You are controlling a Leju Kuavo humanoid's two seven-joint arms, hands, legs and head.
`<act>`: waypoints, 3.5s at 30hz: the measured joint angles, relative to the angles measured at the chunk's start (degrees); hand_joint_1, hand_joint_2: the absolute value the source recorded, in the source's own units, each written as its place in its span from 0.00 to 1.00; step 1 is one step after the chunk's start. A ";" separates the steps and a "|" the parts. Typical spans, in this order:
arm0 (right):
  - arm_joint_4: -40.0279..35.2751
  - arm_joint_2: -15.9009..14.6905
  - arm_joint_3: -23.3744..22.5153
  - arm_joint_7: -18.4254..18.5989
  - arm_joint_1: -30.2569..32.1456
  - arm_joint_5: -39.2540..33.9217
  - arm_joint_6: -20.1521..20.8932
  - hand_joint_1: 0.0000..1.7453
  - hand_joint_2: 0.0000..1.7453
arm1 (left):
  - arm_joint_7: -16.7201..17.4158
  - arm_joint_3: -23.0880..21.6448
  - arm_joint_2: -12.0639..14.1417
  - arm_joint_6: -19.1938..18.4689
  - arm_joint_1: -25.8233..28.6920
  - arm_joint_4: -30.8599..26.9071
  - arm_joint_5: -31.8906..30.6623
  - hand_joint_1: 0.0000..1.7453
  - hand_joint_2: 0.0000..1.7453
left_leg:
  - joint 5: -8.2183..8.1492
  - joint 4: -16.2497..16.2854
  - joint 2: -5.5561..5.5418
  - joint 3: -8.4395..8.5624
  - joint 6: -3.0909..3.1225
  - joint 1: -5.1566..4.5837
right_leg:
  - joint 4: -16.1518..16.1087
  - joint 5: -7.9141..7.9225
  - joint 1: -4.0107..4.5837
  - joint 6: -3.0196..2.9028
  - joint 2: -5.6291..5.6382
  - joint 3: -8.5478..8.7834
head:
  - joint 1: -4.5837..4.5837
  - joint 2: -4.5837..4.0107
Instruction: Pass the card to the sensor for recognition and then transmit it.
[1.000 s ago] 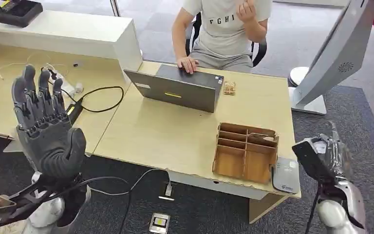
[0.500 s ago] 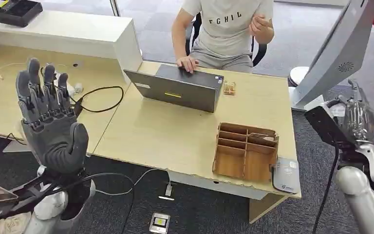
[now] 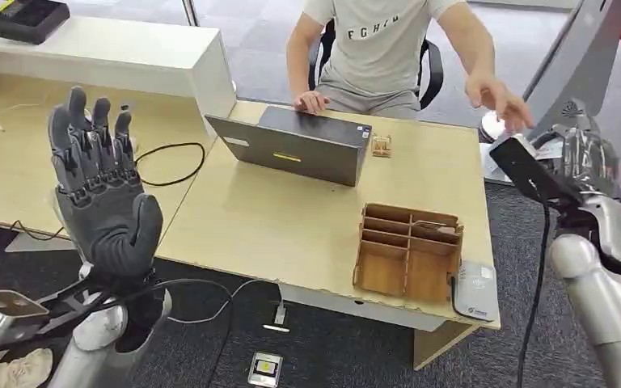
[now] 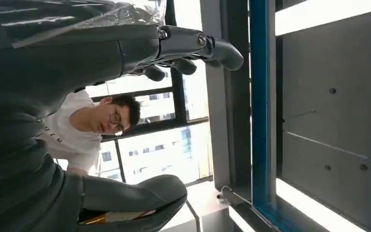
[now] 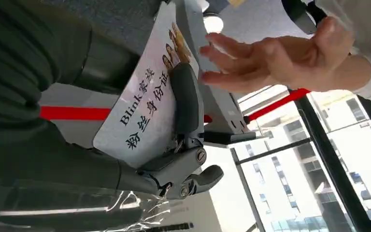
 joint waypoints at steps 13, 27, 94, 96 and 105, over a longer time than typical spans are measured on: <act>10.47 4.59 3.45 0.44 -5.78 2.16 -0.59 1.00 1.00 | 0.20 -0.85 0.02 3.13 -0.02 -0.02 -0.13 0.00 1.00 | 0.02 0.01 -0.05 -0.05 0.00 0.00 | 0.00 -0.01 0.01 0.00 -0.06 -0.03 | 0.02 0.00; 13.49 4.57 4.92 1.97 -5.55 5.23 0.13 0.00 1.00 | 0.83 -1.70 0.37 3.13 -0.34 0.02 1.27 0.00 1.00 | 0.01 0.03 -0.04 -0.01 0.00 0.00 | 0.00 -0.01 0.01 0.00 -0.05 -0.06 | 0.00 0.00; -19.37 5.77 10.45 -7.21 19.51 -6.91 4.05 0.00 1.00 | 2.56 -0.22 2.25 4.95 2.98 -1.97 -1.86 0.00 1.00 | 0.01 -0.02 -0.06 -0.11 0.03 0.02 | -0.03 -0.03 0.03 0.03 -0.10 -0.03 | -0.02 0.00; -16.21 6.28 10.84 -7.43 19.16 -6.99 3.10 0.00 1.00 | 2.60 -0.28 2.51 5.78 3.03 -2.21 -2.01 0.00 1.00 | 0.01 -0.02 -0.06 -0.12 0.03 0.01 | -0.03 -0.03 0.03 0.03 -0.11 -0.02 | 0.00 0.00; -5.10 6.50 11.02 -7.45 16.83 -6.62 1.11 0.00 1.00 | 2.75 -0.55 3.41 6.82 3.56 -3.06 -2.16 0.00 1.00 | 0.00 0.00 -0.06 -0.09 0.03 0.00 | -0.05 -0.03 0.02 0.03 -0.08 -0.03 | 0.00 0.00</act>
